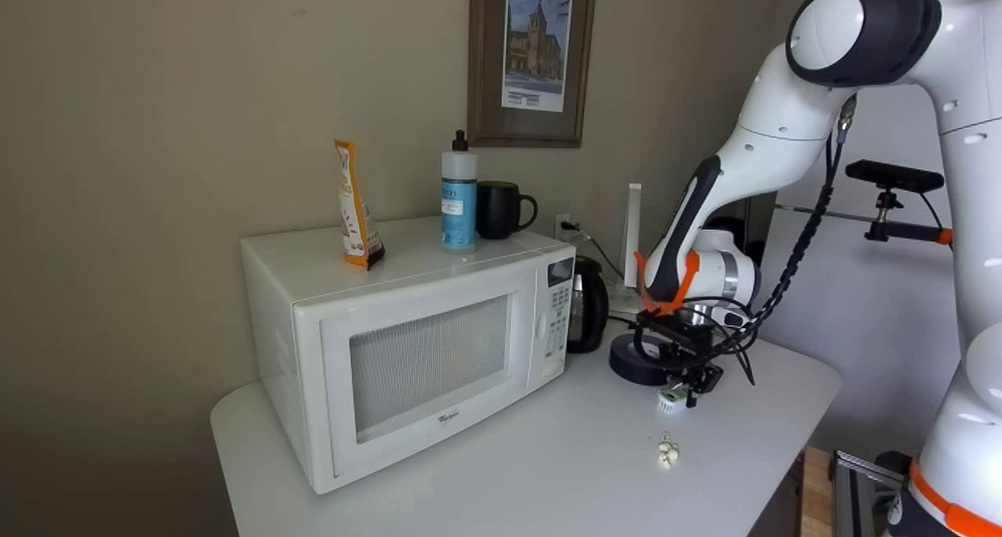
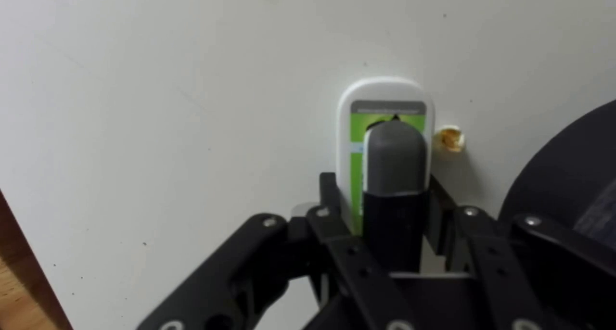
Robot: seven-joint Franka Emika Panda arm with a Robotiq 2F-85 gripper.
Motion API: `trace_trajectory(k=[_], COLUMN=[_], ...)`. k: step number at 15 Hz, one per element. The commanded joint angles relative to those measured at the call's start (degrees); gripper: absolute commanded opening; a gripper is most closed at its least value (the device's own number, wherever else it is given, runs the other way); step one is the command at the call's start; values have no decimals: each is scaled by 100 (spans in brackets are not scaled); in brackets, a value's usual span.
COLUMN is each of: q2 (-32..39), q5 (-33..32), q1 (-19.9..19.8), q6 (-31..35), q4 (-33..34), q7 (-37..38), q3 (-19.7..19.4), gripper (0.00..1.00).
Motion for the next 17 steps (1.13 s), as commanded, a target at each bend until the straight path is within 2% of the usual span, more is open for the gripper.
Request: trace_trajectory(k=[1,5,9,10,13,15,16,17], q2=[-23,-560,-1138,-652,-773,-854,-740,-746], q5=[169,-8,-153,384,781,1046,725,762], q1=[142,519,1123,1213,1568,1698,1523,1570], q6=[290,1176,2613,2917,3962,4197,4021,4056], q4=[-121,-907,-1928,-1352,-1438,-1344,-1311,-1284], q7=[249,451,409,21,-507,-1051,-588,-649], q3=[35,-31,-219,-140,-142,-73,-78,-72], gripper=[69,99,100,100,99,100,100,100])
